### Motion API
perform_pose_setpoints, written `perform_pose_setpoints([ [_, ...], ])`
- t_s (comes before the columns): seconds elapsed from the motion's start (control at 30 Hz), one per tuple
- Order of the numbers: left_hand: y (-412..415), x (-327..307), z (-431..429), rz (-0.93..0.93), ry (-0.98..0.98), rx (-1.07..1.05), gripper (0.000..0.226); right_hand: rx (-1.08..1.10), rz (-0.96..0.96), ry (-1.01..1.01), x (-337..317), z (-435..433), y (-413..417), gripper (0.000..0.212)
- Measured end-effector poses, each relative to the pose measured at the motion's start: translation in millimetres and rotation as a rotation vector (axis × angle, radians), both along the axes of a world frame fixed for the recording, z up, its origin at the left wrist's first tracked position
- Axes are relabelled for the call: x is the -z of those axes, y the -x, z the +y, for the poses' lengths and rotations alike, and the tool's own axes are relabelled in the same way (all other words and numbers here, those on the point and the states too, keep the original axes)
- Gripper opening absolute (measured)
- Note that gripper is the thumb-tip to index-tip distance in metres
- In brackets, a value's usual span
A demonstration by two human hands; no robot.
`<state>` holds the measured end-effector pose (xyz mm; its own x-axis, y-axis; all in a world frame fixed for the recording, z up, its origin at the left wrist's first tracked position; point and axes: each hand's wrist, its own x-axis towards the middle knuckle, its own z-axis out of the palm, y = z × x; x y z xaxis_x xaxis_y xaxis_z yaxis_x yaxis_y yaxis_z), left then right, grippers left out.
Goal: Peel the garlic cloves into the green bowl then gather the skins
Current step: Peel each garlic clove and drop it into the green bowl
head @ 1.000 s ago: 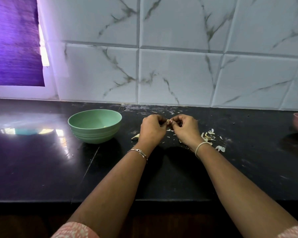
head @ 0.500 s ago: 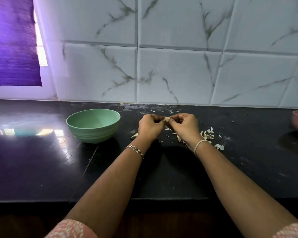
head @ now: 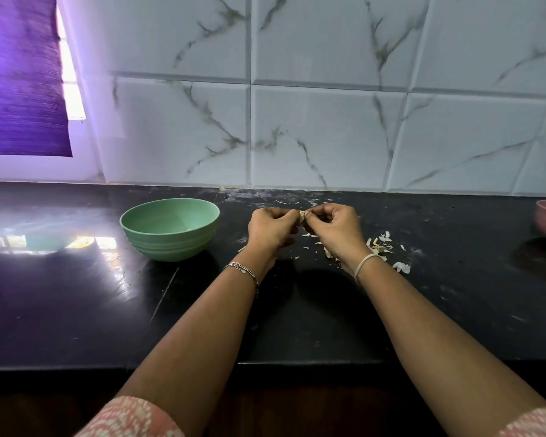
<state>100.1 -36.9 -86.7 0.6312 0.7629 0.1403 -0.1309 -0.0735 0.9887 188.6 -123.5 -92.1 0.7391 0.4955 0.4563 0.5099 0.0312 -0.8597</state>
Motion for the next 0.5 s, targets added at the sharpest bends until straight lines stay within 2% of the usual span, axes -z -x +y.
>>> perform_pose_setpoints([
  [0.17,4.1,-3.9,-1.4,-0.041,0.127,0.051,0.014,-0.138,0.240,-0.102,-6.0,-3.7,5.9,0.016],
  [0.33,2.2,-4.0,0.1,-0.084,0.200,0.085,0.011,-0.199,0.378,-0.123,-6.3,-3.8,4.1,0.018],
  [0.43,2.1,-2.9,1.2,-0.103,0.207,0.104,0.009,-0.220,0.378,-0.128,-5.8,-3.4,2.8,0.016],
  [0.5,2.5,-3.0,1.9,-0.116,0.209,0.116,0.008,-0.227,0.309,-0.112,-4.4,-3.2,3.1,0.013],
])
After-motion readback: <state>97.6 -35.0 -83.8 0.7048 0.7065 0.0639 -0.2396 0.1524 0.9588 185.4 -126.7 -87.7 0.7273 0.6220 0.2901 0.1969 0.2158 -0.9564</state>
